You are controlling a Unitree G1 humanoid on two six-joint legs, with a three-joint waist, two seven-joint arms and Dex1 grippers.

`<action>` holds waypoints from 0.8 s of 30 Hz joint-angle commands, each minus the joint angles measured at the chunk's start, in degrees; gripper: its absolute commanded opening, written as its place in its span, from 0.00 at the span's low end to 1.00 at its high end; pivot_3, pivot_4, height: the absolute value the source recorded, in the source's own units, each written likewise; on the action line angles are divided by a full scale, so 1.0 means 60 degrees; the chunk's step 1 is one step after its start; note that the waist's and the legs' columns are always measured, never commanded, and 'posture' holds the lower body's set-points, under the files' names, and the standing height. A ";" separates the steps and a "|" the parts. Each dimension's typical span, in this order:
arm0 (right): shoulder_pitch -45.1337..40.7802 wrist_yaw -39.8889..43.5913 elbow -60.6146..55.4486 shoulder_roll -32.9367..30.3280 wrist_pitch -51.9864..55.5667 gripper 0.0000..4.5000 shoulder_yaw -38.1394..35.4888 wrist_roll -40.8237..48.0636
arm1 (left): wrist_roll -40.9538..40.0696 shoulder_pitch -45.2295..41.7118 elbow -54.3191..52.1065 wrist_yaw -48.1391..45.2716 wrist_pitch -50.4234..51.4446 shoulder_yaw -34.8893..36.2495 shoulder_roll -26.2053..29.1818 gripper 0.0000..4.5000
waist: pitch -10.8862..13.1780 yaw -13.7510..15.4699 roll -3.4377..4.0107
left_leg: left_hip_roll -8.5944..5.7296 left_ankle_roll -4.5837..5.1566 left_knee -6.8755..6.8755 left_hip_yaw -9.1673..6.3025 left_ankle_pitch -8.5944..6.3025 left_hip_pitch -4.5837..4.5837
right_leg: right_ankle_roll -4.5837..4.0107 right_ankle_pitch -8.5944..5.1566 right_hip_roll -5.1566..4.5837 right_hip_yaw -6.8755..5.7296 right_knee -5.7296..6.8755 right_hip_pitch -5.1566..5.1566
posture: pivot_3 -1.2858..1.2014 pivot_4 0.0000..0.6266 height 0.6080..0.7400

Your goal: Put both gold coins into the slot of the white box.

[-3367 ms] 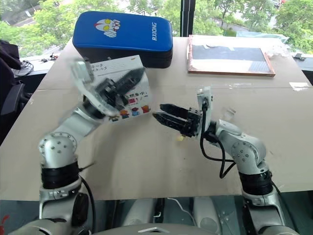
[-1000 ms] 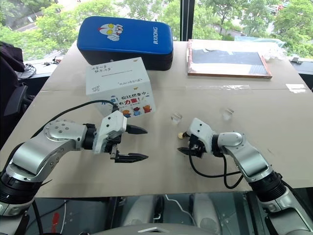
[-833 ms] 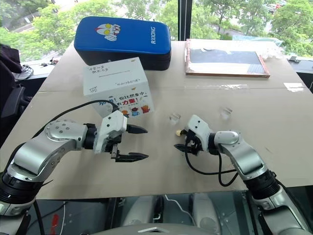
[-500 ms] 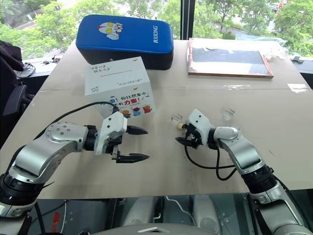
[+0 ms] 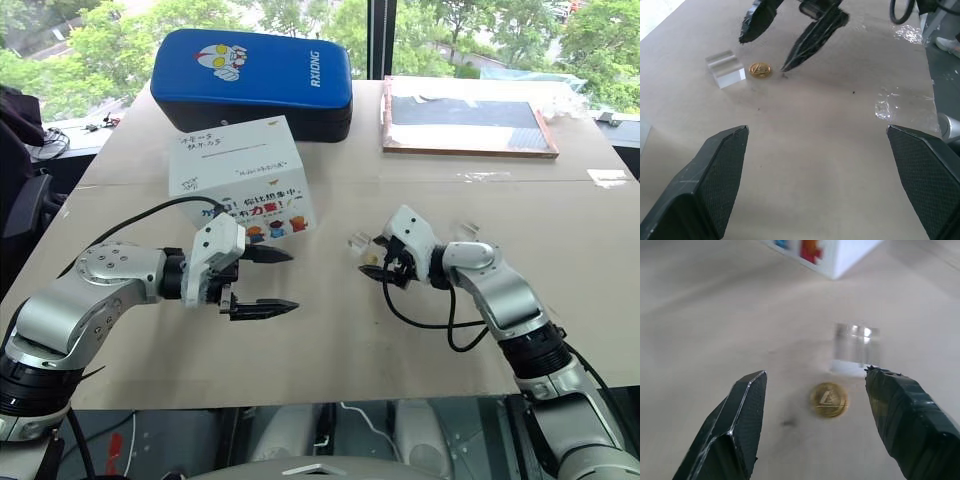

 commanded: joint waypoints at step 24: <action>-0.0138 0.0273 0.0321 -0.0148 0.0802 0.01 0.1303 -0.1144 | 0.0369 -0.0436 0.0109 -0.0287 -0.0275 -0.0053 0.0144 1.00 | -0.0007 -0.0024 -0.0005 | -0.0001 0.0000 -0.0017 -0.0001 0.0000 0.0014 | 0.0000 -0.0001 -0.0002 -0.0001 -0.0006 0.0004 | 0.52 0.24 1.00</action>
